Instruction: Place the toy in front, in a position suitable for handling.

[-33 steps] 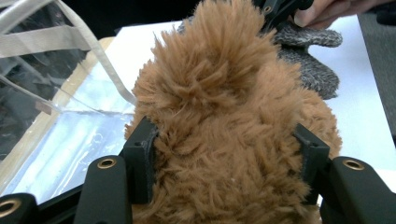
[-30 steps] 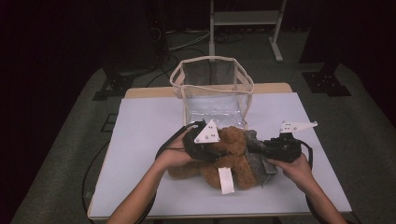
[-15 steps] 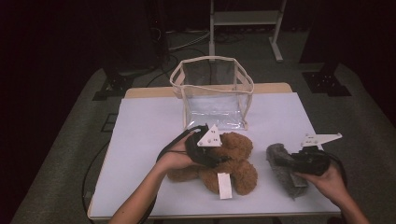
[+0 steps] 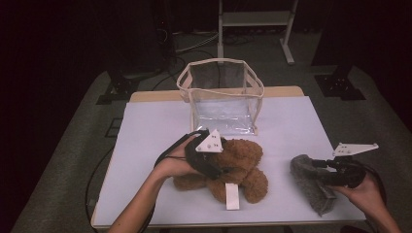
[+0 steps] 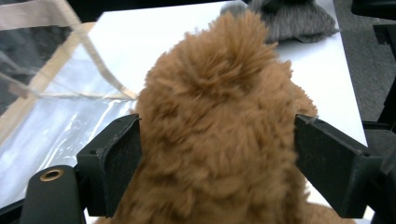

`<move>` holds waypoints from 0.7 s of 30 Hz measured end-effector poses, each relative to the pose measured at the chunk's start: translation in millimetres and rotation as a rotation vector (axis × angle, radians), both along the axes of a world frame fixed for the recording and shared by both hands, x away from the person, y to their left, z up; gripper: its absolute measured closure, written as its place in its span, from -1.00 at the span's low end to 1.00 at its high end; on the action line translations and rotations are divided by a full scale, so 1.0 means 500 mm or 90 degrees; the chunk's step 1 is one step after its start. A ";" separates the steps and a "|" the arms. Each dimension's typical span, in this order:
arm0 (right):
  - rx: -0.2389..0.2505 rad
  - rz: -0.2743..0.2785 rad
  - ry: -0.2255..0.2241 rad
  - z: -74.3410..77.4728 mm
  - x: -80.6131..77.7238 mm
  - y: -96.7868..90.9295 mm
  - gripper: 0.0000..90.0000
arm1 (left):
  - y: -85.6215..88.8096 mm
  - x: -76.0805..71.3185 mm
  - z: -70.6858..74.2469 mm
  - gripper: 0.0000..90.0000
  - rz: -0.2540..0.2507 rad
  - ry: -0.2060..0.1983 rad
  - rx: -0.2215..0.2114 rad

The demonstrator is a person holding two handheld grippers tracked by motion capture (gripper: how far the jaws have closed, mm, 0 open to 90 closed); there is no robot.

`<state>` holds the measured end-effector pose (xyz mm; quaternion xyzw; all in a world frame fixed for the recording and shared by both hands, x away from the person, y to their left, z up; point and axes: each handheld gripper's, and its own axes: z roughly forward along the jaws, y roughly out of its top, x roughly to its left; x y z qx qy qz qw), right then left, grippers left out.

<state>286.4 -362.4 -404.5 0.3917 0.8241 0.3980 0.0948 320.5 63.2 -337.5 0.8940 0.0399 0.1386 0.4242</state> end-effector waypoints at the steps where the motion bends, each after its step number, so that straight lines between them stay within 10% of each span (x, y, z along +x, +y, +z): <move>1: 0.000 0.006 -0.006 0.006 -0.001 0.003 -0.09 | 0.007 -0.001 0.002 -0.63 0.000 -0.001 0.001; 13: 0.101 0.158 -0.072 0.076 0.017 0.133 -0.37 | 0.100 -0.009 -0.007 -0.80 0.038 0.003 -0.023; 21: 0.111 0.242 -0.103 0.109 0.052 0.239 -0.43 | 0.170 -0.011 -0.033 -0.80 0.066 0.015 -0.024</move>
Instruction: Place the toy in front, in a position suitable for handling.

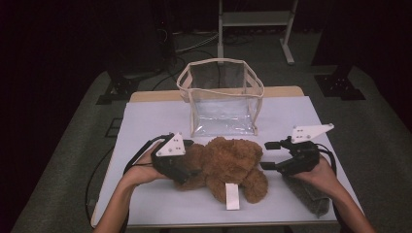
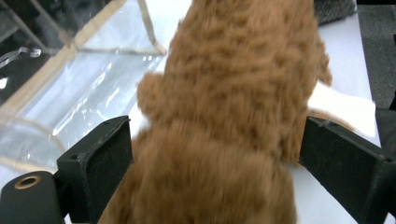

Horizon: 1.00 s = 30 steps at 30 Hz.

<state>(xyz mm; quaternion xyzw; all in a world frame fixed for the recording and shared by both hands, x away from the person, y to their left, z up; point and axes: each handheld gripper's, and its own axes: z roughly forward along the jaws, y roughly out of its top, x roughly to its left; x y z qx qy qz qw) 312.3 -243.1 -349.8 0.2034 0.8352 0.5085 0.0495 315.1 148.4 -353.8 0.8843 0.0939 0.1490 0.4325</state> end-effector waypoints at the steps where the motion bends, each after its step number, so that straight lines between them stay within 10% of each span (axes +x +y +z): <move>1: -0.005 0.007 -0.004 0.002 0.004 0.012 -0.44 | 0.009 0.001 -0.004 -0.80 0.005 -0.003 0.003; 22: -0.059 0.051 -0.001 -0.044 0.051 0.129 -0.68 | 0.097 0.034 -0.111 -0.93 0.044 0.106 -0.023; 30: -0.051 0.035 -0.011 -0.052 0.048 0.130 -0.23 | 0.088 0.022 -0.111 -0.22 0.019 0.108 -0.074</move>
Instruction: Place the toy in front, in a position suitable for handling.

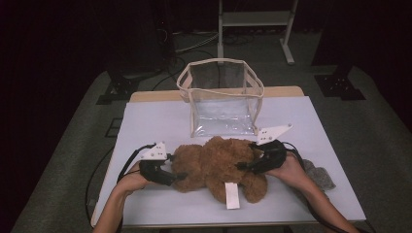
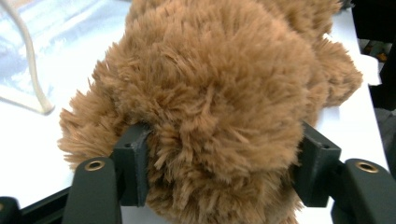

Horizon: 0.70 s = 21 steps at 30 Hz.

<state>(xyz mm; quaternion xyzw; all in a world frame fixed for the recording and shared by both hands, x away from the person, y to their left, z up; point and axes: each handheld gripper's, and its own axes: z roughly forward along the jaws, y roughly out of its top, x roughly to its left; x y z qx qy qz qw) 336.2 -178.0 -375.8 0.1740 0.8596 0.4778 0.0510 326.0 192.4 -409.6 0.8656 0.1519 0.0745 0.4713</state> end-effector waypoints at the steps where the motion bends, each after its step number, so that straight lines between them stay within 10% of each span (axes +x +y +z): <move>1: 0.006 -0.004 0.000 0.005 -0.002 -0.006 -0.17 | -0.004 -0.002 0.006 -0.21 -0.003 -0.005 -0.001; 14: 0.004 -0.027 -0.027 0.104 -0.065 -0.147 -0.10 | -0.149 -0.019 0.096 -0.21 -0.084 -0.058 -0.005; 21: -0.008 -0.045 0.010 0.069 -0.077 -0.189 -0.11 | -0.186 -0.016 0.065 -0.21 -0.093 -0.040 0.037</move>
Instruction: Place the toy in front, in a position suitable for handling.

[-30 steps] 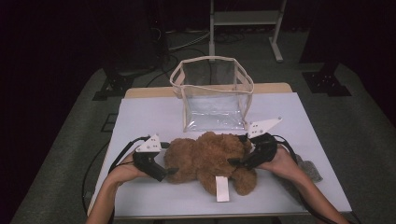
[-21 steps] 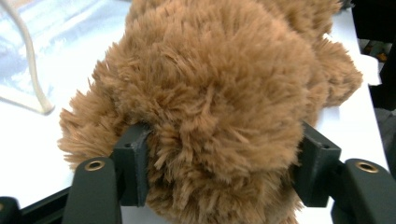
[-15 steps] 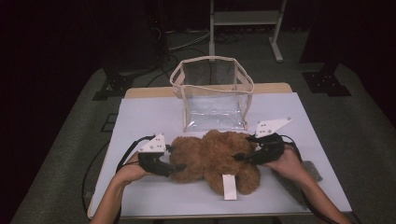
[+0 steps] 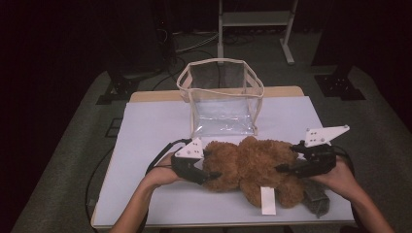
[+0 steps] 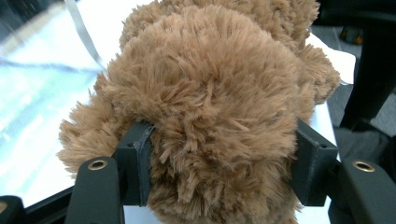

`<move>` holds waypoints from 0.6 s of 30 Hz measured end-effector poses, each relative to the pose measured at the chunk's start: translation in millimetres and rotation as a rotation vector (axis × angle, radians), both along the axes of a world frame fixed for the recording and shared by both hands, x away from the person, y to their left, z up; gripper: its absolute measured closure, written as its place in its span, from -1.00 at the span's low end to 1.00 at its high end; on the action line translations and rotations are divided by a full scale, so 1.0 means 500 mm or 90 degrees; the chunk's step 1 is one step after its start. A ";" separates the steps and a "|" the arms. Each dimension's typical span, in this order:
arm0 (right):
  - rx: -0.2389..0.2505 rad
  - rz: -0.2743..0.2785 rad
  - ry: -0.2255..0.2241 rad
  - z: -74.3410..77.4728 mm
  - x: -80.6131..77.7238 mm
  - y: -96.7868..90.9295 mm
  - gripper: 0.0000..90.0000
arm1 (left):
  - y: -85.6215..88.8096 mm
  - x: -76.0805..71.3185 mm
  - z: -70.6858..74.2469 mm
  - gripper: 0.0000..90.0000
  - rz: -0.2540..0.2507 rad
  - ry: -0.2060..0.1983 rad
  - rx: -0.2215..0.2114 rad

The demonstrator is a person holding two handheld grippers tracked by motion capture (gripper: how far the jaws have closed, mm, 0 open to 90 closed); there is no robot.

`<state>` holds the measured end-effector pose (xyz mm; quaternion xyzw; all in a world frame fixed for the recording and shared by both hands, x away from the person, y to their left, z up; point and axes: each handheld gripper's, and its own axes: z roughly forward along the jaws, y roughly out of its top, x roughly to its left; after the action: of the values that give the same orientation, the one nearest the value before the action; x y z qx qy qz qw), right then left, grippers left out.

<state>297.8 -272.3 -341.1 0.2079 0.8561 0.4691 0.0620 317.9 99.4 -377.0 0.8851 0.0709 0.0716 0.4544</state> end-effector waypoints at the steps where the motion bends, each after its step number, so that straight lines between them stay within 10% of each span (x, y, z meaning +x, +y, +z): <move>1: -0.002 0.001 0.017 -0.030 0.007 0.009 -0.12 | 0.005 -0.002 -0.007 -0.21 0.009 0.006 0.012; 12: 0.005 0.049 0.060 -0.106 0.045 0.099 -0.18 | 0.087 -0.026 -0.004 -0.20 0.047 0.000 0.042; 18: 0.019 0.048 0.074 -0.112 0.051 0.084 -0.37 | 0.104 -0.027 -0.009 -0.35 0.056 -0.004 0.017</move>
<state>323.1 -230.3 -397.0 0.2032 0.8583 0.4711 -0.0084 304.3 151.3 -381.3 0.8867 0.1073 0.0954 0.4395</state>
